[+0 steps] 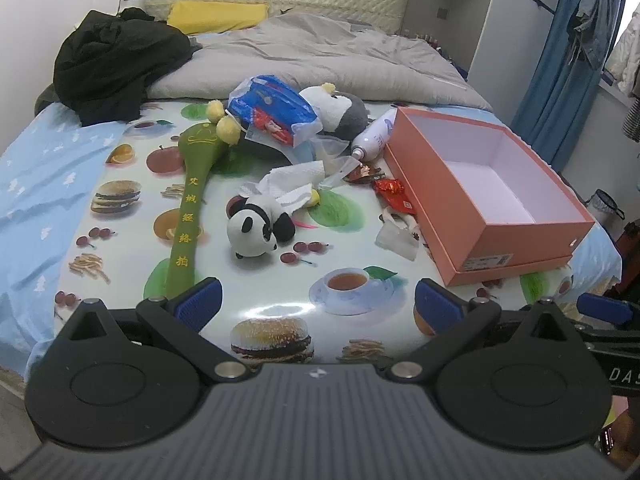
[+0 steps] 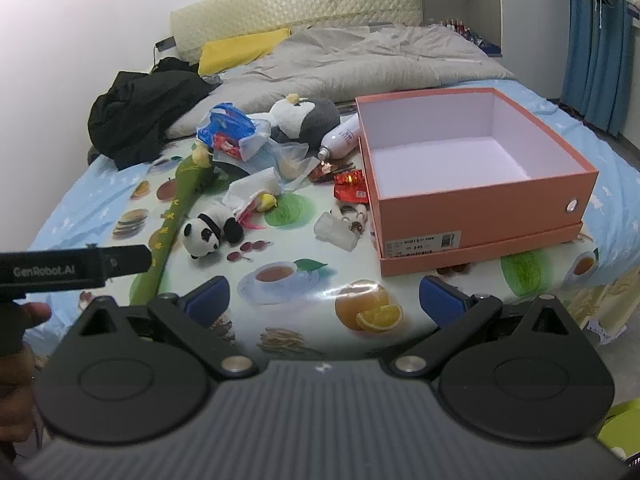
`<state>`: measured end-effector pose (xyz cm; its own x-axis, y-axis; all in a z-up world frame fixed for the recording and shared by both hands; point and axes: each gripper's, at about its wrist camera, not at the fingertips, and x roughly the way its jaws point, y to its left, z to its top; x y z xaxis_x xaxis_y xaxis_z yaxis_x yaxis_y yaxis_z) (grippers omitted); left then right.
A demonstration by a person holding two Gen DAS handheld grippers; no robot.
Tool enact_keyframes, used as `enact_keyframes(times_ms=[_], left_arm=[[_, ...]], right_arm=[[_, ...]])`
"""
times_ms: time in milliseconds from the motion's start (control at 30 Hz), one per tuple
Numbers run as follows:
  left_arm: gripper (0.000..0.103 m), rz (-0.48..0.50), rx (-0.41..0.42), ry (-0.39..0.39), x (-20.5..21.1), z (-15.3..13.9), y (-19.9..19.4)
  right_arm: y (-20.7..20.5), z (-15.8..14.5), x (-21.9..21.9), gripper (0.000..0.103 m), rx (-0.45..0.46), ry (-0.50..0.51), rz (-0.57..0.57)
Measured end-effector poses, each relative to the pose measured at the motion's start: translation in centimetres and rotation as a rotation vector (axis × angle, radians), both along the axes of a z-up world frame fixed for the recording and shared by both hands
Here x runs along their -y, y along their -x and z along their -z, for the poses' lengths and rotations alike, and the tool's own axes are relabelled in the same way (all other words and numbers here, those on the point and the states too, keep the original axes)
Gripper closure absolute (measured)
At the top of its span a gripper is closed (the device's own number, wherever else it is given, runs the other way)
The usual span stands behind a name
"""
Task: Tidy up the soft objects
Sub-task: 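Move both tools toward the panda plush on the sheet, then lower the left gripper onto the panda plush and close on it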
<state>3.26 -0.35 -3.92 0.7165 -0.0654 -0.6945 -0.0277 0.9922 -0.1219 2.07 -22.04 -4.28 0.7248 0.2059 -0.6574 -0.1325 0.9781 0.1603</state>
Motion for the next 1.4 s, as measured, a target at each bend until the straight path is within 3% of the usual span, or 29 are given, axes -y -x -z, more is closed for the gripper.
enact_keyframes(times_ms=[633,867,1100,1400], left_arm=[[0.000,0.016,-0.001,0.002,-0.8,2.8,-3.5],[0.000,0.013,-0.010,-0.004,-2.0,5.0,-6.1],[0.000,-0.036,-0.022,-0.063,-3.9,7.2,-9.5],[0.006,-0.059,-0.067,-0.041,-6.2,9.8,-14.0]], right_arm=[[-2.4,2.4,-0.2,0.002,-0.015,-0.032,0.048],[-4.3,4.2,-1.2,0.025,-0.018,-0.061,0.022],[-7.3,6.9,-3.5,0.027,-0.035,-0.027,-0.010],[-12.2,9.8,-5.7,0.027,-0.077,-0.002,-0.062]])
